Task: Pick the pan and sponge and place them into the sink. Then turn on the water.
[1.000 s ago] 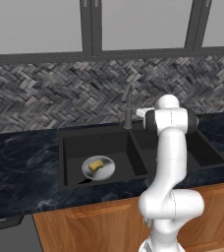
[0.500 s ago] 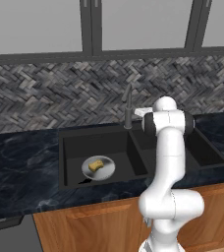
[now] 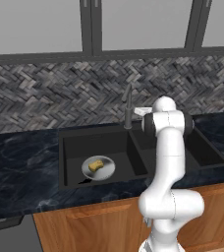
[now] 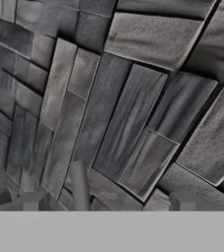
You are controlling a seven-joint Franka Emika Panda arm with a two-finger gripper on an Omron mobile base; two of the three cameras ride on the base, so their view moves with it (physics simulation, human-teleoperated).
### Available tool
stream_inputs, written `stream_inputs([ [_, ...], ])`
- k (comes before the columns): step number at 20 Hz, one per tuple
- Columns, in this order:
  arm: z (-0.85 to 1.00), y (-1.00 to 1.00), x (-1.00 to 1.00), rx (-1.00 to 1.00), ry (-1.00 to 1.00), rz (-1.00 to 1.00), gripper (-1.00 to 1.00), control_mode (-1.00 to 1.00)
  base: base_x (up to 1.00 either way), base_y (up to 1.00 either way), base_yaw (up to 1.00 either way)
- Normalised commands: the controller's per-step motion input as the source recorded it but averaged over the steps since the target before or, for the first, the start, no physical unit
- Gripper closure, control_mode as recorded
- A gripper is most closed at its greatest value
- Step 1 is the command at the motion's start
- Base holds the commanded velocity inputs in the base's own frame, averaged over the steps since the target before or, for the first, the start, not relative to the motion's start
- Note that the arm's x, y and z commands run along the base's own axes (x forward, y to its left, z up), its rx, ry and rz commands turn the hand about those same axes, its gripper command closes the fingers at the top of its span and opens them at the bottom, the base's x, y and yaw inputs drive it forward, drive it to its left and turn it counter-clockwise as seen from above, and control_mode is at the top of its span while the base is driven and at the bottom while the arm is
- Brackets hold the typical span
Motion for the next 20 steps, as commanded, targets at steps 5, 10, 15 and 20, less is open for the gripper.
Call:
stream_inputs([
  [5, -0.18, 0.03, 0.29, 0.00, 0.02, 0.00, 1.00, -1.00, 0.00, 0.00, 0.00],
  [10, -0.16, 0.02, 0.23, 0.00, 0.02, 0.00, 1.00, -1.00, 0.00, 0.00, 0.00],
  [15, -0.04, 0.13, 0.06, 0.00, 0.01, -0.02, 1.00, -1.00, 0.00, 0.00, 0.00],
  [20, -0.01, -0.07, 0.04, -0.01, 0.06, -0.14, 1.00, -1.00, 0.00, 0.00, 0.00],
])
